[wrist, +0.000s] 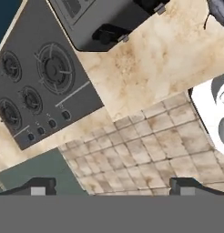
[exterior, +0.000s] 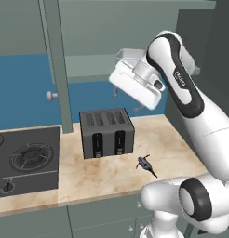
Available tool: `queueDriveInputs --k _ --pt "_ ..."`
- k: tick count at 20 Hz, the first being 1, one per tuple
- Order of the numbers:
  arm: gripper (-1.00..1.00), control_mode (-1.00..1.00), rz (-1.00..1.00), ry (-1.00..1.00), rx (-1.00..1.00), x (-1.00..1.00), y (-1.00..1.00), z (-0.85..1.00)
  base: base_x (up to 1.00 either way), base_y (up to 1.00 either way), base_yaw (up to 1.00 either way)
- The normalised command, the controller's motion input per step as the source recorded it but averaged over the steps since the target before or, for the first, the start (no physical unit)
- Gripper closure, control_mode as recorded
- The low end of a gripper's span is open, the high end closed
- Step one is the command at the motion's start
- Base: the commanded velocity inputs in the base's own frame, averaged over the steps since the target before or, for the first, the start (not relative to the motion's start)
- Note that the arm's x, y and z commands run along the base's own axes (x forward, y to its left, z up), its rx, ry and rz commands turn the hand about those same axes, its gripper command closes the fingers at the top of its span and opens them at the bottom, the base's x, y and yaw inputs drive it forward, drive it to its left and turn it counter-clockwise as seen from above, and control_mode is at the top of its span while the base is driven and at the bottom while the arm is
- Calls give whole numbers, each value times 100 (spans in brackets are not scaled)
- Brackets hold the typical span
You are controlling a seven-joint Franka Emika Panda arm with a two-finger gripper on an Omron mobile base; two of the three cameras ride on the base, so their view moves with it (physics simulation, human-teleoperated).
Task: Retrieve the tupperware from the cabinet, then place the raw meat into the tupperware to avoid contamination.
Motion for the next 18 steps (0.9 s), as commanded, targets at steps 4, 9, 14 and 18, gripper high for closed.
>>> queueDriveInputs --k 4,9,14,18 --pt "-100 -100 -20 -20 -37 0 -30 -6 0 0 0" --pt "-100 -100 -16 -29 -33 9 -18 -10 0 0 0" --pt "-100 -100 10 -14 -15 11 -25 3 0 0 0" --pt "-100 -100 12 -2 -5 9 -23 13 0 0 0"
